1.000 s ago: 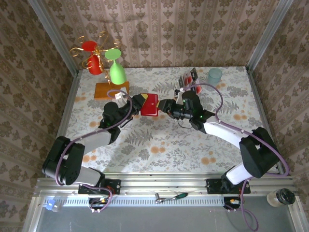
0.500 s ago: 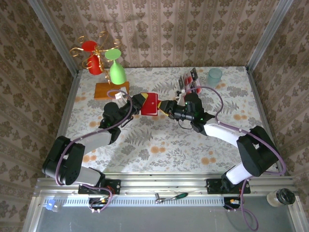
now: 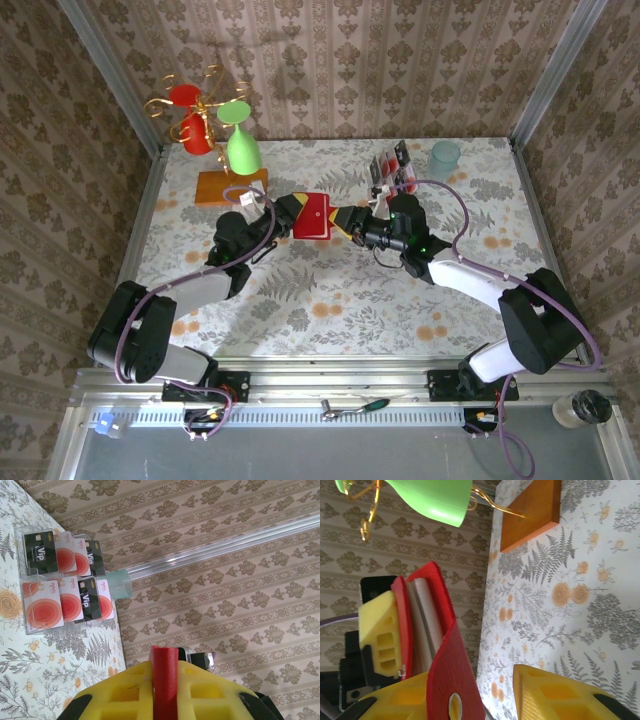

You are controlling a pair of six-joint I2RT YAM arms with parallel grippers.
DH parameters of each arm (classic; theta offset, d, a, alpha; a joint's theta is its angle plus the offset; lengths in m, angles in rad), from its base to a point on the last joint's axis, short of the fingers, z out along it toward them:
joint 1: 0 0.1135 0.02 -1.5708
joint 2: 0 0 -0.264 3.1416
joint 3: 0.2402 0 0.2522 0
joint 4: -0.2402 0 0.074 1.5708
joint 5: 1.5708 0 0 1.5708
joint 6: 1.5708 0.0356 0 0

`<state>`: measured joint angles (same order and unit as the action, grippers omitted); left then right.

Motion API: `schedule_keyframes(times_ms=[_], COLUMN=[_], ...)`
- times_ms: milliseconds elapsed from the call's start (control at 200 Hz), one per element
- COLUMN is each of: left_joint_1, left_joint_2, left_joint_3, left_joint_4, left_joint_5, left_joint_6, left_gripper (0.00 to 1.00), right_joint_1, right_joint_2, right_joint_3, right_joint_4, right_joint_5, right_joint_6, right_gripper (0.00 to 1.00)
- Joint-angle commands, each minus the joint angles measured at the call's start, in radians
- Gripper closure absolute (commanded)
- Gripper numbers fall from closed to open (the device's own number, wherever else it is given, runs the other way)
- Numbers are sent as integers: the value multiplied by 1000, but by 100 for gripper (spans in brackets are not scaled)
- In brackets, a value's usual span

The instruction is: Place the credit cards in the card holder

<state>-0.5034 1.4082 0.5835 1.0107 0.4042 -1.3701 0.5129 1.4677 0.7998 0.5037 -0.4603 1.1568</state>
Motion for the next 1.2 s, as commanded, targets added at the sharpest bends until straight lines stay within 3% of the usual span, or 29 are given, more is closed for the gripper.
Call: schedule_keyframes(times_ms=[0,745,1050,1195], left_joint_1=[-6,-6,-7,-16], left_joint_2=[3,10,84,92], left_joint_3=[16,10,-13,-7], left_joint_4=[74,95,264,266], left_joint_5=[5,-2,-43,-51], left_joint_6=[-15,-29,-139,-143], left_gripper=[100,100,100,100], right_joint_1=[-2,18,18,18], right_joint_2=[7,17,61,89], right_joint_3=[4,-7,-10,-7], right_joint_4=[77,169,291,338], right_joint_5=[-31,-40,-73,-86], right_joint_6=[32,69,132,162], right_gripper=[62,63,64,70])
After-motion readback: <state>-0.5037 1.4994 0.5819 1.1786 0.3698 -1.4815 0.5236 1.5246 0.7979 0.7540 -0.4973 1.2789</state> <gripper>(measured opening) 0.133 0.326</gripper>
